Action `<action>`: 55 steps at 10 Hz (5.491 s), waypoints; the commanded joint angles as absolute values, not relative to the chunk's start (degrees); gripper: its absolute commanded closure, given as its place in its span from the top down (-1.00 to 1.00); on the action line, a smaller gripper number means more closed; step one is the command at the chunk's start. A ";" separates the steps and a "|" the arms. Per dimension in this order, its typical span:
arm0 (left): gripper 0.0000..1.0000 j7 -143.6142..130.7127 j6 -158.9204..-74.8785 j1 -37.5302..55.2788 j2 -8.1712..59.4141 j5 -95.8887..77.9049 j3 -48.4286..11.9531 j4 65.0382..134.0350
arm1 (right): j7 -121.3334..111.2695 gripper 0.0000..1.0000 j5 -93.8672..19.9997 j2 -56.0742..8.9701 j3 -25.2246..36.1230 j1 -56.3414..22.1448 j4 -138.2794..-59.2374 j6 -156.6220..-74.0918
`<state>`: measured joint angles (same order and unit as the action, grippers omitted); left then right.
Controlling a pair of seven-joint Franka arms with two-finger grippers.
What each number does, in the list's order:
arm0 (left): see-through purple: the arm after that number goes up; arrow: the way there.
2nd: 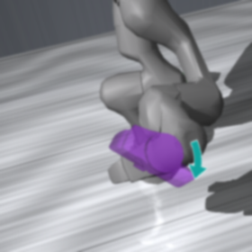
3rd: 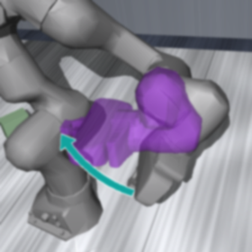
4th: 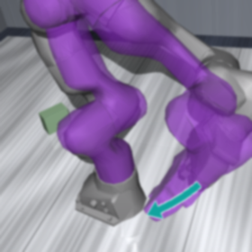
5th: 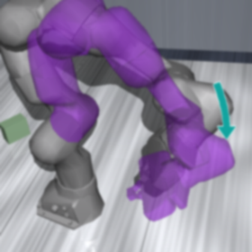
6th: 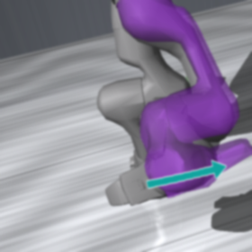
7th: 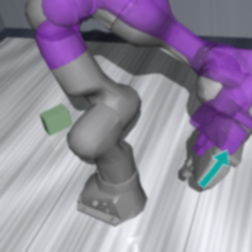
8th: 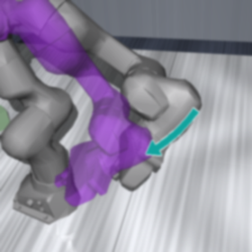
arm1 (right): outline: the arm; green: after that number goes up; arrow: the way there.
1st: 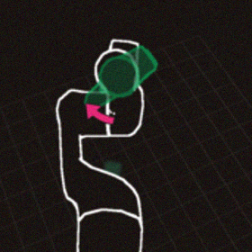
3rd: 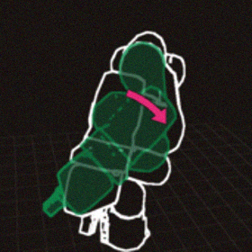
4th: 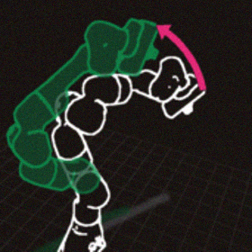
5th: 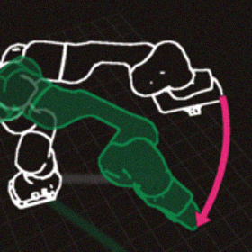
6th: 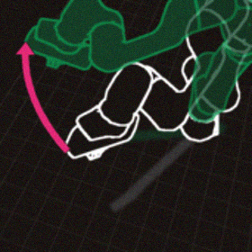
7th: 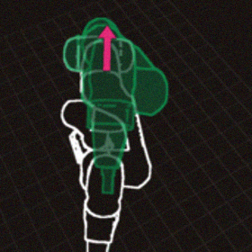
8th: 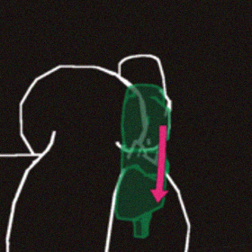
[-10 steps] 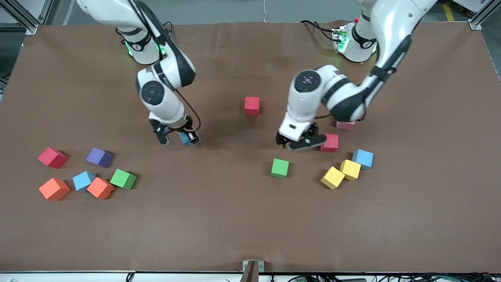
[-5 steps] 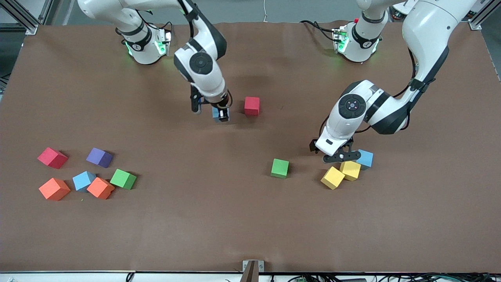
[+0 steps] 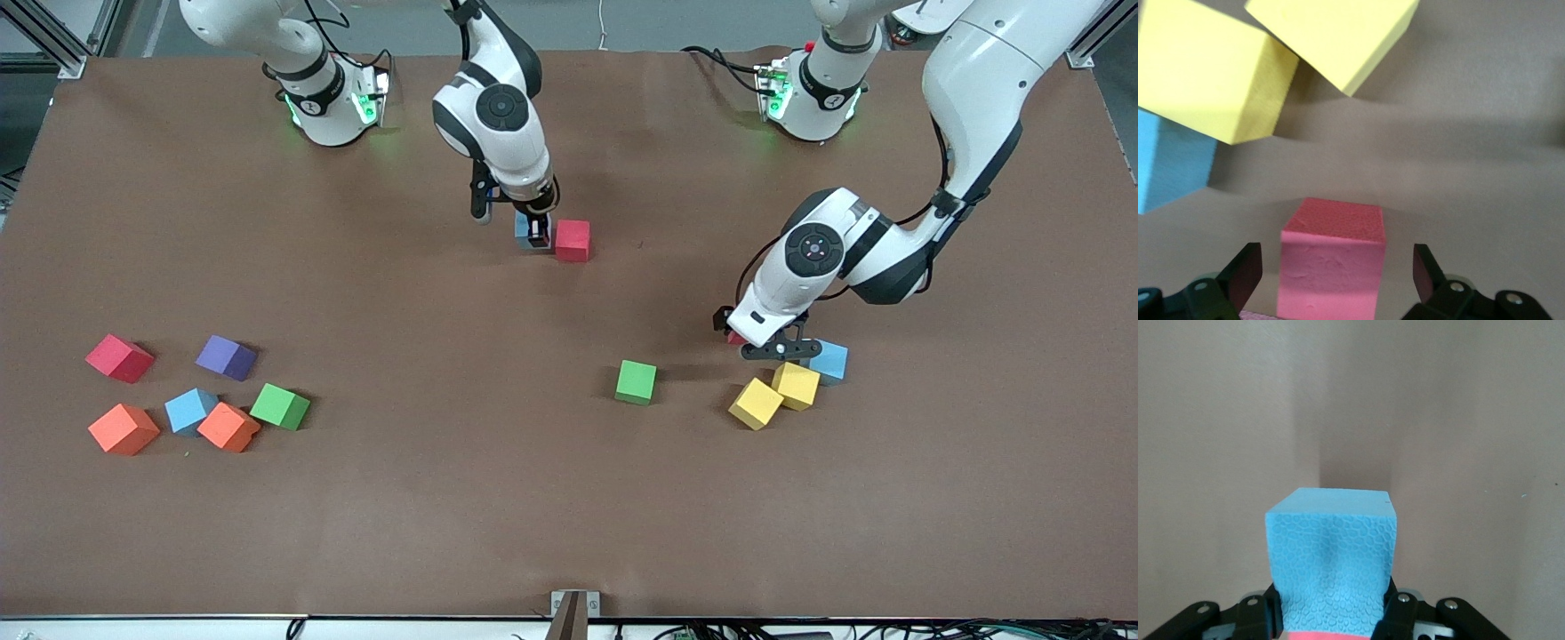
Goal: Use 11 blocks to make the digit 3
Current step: 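Lower the blue cube beside red with the right gripper while the left grasps red, then carry the second red cube to center with the left gripper, then grasp the green cube with the right gripper while the left gripper places red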
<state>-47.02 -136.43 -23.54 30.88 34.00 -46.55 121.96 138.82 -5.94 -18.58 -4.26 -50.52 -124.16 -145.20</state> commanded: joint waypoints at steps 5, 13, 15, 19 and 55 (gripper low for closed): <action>-0.45 -46.93 -137.73 -25.66 30.67 34.63 -47.55 124.45 | 140.80 -0.63 -3.08 -23.28 -2.55 -51.33 -120.77 -145.72; -0.59 -81.14 -123.84 -24.70 29.44 33.49 -57.90 116.99 | 140.80 -0.37 -1.76 -25.22 -2.46 -52.21 -119.97 -145.90; -0.59 -92.75 -123.92 -20.86 30.49 33.31 -59.33 114.36 | 140.80 0.02 -1.76 -25.57 -2.37 -52.29 -119.88 -145.99; -0.59 -108.70 -123.92 -17.41 30.94 27.80 -59.41 109.70 | 141.33 0.97 -1.67 -26.19 -2.37 -52.56 -119.62 -146.51; -0.67 -139.31 -146.95 61.35 20.92 -7.82 6.59 124.98 | 25.31 0.99 3.08 -35.51 -2.29 2.02 -103.54 -138.52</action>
<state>-138.54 -145.89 60.66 21.57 -7.48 6.16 124.25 25.45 1.97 -34.78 -1.49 1.31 -104.56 -138.58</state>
